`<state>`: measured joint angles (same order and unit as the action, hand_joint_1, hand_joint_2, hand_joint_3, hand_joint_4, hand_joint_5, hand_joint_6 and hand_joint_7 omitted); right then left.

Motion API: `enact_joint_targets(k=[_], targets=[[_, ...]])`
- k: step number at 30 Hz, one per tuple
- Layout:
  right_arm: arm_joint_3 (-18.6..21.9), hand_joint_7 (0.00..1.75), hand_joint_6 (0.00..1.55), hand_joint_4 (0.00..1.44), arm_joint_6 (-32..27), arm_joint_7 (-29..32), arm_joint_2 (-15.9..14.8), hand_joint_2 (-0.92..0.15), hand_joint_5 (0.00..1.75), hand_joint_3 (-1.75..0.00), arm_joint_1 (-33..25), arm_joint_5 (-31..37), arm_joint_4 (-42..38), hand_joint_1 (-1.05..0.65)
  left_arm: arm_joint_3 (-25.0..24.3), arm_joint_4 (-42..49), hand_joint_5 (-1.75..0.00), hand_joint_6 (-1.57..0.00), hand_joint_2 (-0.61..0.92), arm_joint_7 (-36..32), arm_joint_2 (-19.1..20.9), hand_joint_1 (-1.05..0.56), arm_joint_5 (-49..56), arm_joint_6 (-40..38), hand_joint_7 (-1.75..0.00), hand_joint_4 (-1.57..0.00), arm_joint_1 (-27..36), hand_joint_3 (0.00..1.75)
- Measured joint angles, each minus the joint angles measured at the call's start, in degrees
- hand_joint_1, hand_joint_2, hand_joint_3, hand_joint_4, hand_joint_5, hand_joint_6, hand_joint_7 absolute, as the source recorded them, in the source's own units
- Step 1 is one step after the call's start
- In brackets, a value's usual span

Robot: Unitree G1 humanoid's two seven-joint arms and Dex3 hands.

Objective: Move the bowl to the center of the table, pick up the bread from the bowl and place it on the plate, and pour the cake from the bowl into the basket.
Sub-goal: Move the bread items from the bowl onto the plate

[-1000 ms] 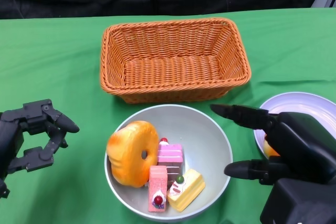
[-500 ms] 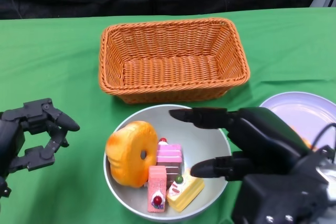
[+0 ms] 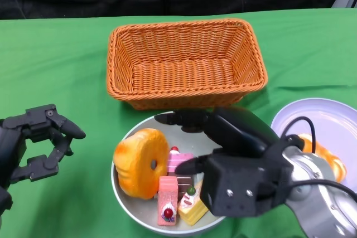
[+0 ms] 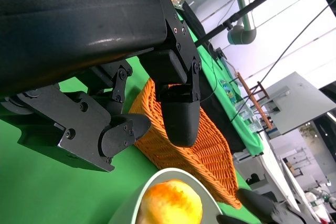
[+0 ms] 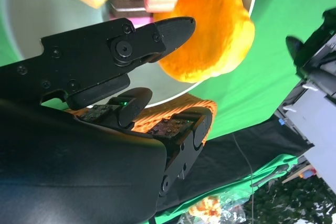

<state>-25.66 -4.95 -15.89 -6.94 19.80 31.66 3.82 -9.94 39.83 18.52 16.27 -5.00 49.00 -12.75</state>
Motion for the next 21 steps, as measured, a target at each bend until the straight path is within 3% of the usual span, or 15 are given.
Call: enact_joint_targets(k=[11,21], targets=[[-1.2,0.0,0.46,0.63,3.0,3.0,3.5,-0.92,0.02,-0.05,3.8,-0.5,-11.4,-0.72,0.0,0.0,-1.44,-0.87,0.61,-0.1,0.0,0.04,0.1,0.5,-1.07,-0.86,0.0,0.9],[-1.6,0.0,0.46,0.62,5.3,4.6,5.2,-0.92,0.01,-0.07,5.2,-0.7,-16.9,-0.71,0.0,0.0,-1.44,-0.86,0.61,-0.8,0.0,0.03,0.2,0.7,-1.07,-0.86,0.1,0.89]])
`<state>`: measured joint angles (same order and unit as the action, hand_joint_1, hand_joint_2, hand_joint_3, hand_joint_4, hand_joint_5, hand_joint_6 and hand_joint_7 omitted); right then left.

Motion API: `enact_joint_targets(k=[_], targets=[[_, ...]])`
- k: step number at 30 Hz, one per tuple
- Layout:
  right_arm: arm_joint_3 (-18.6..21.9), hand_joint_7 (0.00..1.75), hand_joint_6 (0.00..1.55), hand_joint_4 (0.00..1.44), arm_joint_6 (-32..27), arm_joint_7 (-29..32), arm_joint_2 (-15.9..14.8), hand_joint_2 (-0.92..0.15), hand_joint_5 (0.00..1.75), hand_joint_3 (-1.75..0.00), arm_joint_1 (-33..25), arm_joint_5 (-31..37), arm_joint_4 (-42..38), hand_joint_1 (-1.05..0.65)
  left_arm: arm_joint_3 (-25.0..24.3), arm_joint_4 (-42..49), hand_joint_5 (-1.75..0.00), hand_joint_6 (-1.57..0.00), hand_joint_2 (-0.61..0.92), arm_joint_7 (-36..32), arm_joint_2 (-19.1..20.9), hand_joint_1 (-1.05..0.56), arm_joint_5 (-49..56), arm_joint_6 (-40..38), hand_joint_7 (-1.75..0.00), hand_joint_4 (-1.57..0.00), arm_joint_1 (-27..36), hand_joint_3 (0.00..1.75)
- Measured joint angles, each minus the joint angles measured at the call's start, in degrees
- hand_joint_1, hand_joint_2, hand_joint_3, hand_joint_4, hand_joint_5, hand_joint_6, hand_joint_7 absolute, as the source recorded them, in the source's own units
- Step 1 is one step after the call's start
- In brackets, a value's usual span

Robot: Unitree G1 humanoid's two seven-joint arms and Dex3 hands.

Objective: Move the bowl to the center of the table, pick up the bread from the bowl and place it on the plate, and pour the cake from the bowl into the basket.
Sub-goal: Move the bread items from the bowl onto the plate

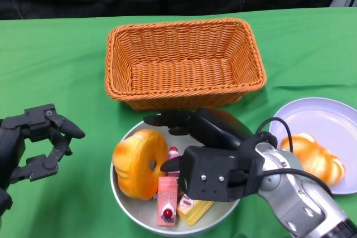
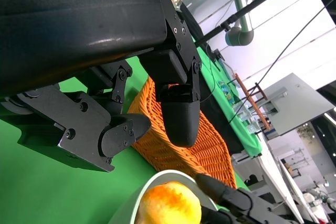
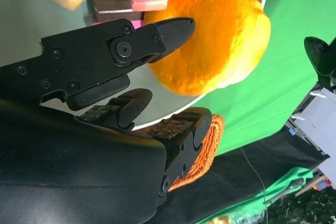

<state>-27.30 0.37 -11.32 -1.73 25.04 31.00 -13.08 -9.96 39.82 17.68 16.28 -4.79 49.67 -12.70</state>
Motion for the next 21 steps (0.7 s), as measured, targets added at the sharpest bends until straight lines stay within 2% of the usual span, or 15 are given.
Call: enact_joint_targets(k=[3,6,9,14,21], targets=[[-0.3,0.01,0.49,0.64,0.4,1.1,0.5,-0.92,0.02,-0.06,0.3,0.6,-1.3,-0.73,0.0,0.0,-1.43,-0.86,0.61,-0.1,0.0,0.03,0.1,0.0,-1.07,-0.86,0.0,0.89],[-2.3,0.03,0.53,0.69,0.3,8.2,2.2,-0.92,0.04,-0.05,0.9,5.1,-4.1,-0.75,0.0,-0.2,-1.43,-0.86,0.62,-0.3,0.0,0.03,0.3,0.0,-1.07,-0.86,0.1,0.88],[-3.4,0.02,0.53,0.71,-0.5,11.8,4.2,-0.92,0.05,-0.06,1.0,7.5,-5.8,-0.76,0.0,-0.3,-1.43,-0.86,0.62,-0.9,0.0,0.03,0.6,0.0,-1.07,-0.86,0.1,0.89],[-4.4,0.01,0.52,0.72,-2.6,13.5,5.6,-0.92,0.05,-0.09,1.1,8.9,-6.4,-0.77,0.0,-0.4,-1.44,-0.86,0.61,-1.4,0.0,0.04,0.8,0.0,-1.08,-0.85,0.2,0.9],[-4.8,0.01,0.52,0.75,-3.4,14.8,5.9,-0.92,0.07,-0.09,1.2,9.9,-6.9,-0.79,0.1,-0.5,-1.45,-0.86,0.61,-1.7,0.0,0.04,1.2,0.0,-1.08,-0.86,0.2,0.91]])
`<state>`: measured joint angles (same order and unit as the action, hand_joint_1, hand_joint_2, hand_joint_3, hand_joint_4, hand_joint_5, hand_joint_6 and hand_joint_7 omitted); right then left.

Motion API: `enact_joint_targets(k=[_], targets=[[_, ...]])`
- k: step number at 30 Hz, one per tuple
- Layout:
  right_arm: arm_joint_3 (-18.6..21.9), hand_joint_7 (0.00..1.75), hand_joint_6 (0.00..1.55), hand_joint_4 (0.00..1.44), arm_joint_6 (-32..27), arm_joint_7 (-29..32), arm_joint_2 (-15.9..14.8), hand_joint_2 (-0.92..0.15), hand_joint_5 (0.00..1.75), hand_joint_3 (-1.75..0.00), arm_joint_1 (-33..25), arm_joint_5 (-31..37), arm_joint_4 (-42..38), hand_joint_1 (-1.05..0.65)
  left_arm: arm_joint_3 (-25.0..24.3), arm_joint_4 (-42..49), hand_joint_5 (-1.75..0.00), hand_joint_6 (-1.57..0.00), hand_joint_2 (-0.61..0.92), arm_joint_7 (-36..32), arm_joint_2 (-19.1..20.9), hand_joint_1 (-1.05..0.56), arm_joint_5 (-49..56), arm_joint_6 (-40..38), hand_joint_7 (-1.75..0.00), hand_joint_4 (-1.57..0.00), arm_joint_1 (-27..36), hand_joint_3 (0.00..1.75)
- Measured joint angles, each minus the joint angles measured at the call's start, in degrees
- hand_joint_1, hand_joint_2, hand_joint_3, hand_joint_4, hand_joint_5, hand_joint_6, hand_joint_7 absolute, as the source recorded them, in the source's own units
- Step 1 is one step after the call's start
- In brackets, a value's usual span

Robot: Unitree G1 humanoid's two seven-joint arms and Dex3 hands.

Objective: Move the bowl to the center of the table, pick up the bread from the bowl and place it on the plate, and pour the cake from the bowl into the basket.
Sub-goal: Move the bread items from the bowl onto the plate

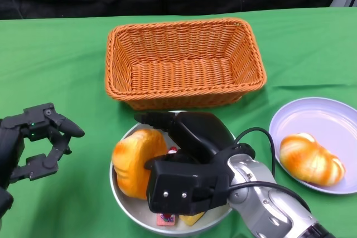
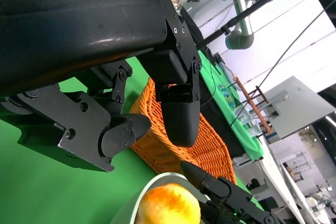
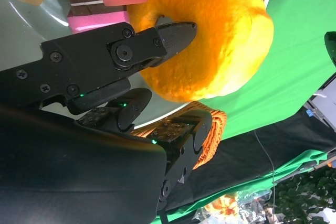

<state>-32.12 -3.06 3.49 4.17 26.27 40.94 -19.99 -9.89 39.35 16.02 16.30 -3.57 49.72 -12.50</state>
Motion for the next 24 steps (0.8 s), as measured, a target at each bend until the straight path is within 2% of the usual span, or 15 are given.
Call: enact_joint_targets(k=[3,6,24], targets=[[-2.3,0.01,0.52,0.77,-1.9,4.6,2.0,-0.92,0.08,-0.09,0.0,3.1,-3.2,-0.8,0.1,0.0,-1.46,-0.86,0.6,0.0,0.0,0.04,0.0,0.3,-1.09,-0.86,0.0,0.92],[-3.9,0.01,0.52,0.76,-2.2,6.3,2.9,-0.92,0.08,-0.08,0.2,4.1,-4.3,-0.79,0.1,0.0,-1.46,-0.86,0.6,0.0,0.0,0.04,0.0,0.5,-1.09,-0.86,0.0,0.92],[-6.2,0.01,0.54,0.73,-2.8,7.8,1.3,-0.92,0.06,-0.05,0.7,6.5,-3.9,-0.79,0.1,0.2,-1.47,-0.86,0.61,0.0,0.0,0.05,0.0,1.1,-1.11,-0.85,0.0,0.9]])
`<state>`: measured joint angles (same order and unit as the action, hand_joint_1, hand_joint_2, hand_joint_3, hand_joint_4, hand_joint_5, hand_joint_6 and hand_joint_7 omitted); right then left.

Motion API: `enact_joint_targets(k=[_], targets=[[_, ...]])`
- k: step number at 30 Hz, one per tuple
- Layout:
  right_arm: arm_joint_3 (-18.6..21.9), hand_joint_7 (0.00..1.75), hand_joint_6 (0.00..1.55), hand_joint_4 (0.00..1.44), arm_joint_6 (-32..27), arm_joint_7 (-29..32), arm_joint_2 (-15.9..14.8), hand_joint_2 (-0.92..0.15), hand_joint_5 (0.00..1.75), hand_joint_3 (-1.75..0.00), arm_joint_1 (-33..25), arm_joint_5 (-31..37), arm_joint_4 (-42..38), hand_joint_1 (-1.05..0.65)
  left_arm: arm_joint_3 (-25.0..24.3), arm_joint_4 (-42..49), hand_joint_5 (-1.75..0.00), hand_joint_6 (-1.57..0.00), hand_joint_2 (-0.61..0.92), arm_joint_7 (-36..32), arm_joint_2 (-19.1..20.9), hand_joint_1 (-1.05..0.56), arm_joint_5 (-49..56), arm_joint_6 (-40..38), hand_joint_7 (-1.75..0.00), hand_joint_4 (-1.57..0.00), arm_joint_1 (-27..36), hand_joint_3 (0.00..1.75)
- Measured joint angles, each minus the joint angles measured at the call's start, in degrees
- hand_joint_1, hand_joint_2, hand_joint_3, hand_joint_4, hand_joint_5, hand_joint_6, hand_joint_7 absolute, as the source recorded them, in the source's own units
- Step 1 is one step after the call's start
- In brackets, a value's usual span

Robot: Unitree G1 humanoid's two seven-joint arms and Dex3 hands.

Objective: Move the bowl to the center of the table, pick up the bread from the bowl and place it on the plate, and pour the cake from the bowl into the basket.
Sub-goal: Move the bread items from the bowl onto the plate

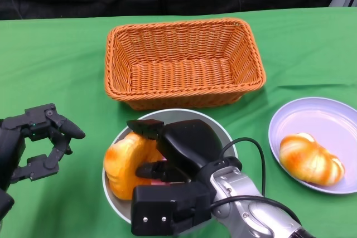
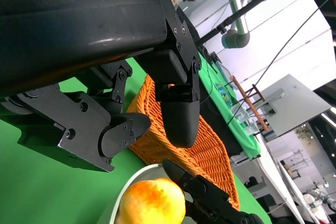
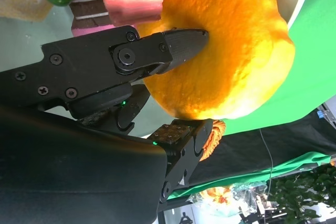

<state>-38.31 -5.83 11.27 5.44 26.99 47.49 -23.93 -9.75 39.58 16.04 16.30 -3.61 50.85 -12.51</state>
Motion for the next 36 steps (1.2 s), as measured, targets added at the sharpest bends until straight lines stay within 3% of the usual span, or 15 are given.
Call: enact_joint_targets(k=[12,22,26,29,30,33,36], targets=[[0.0,0.03,0.64,0.85,0.4,0.1,-1.3,-0.9,0.11,-0.01,0.0,-0.1,0.0,-0.73,0.0,0.1,-1.45,-0.87,0.61,0.0,0.0,0.05,0.1,0.0,-1.08,-0.85,0.0,0.89],[-0.7,0.01,0.66,0.83,0.6,0.2,-1.3,-0.91,0.11,0.0,0.6,0.4,-0.7,-0.7,0.1,0.2,-1.46,-0.87,0.61,0.0,0.0,0.02,0.6,0.0,-1.06,-0.85,0.0,0.9],[-1.2,0.02,0.69,0.84,0.8,1.5,-1.0,-0.89,0.13,0.0,1.2,0.6,-2.1,-0.65,0.0,0.2,-1.47,-0.86,0.61,0.0,0.0,0.03,0.6,0.0,-1.07,-0.84,0.0,0.91],[-1.2,0.04,0.76,0.91,1.8,3.1,-0.9,-0.87,0.19,0.0,1.6,0.6,-3.4,-0.48,0.0,0.2,-1.46,-0.87,0.61,0.0,0.0,0.03,0.6,0.0,-1.07,-0.84,0.0,0.9],[-1.2,0.06,0.8,0.94,2.2,3.6,-0.9,-0.87,0.22,0.0,1.6,0.6,-3.8,-0.44,0.0,0.2,-1.46,-0.86,0.61,0.0,0.0,0.03,0.7,0.0,-1.07,-0.84,0.0,0.9],[-1.2,0.07,1.01,0.82,3.8,5.7,-0.9,-0.89,0.83,0.0,1.9,0.5,-5.1,-0.36,0.0,0.2,-1.46,-0.86,0.62,0.0,0.0,0.03,0.7,0.0,-1.07,-0.84,0.0,0.9],[-1.1,0.07,1.05,0.79,4.8,6.8,-0.9,-0.88,0.96,0.0,2.2,0.5,-5.9,-0.35,0.0,0.1,-1.46,-0.86,0.62,0.0,0.0,0.02,0.7,0.0,-1.07,-0.84,0.0,0.9]])
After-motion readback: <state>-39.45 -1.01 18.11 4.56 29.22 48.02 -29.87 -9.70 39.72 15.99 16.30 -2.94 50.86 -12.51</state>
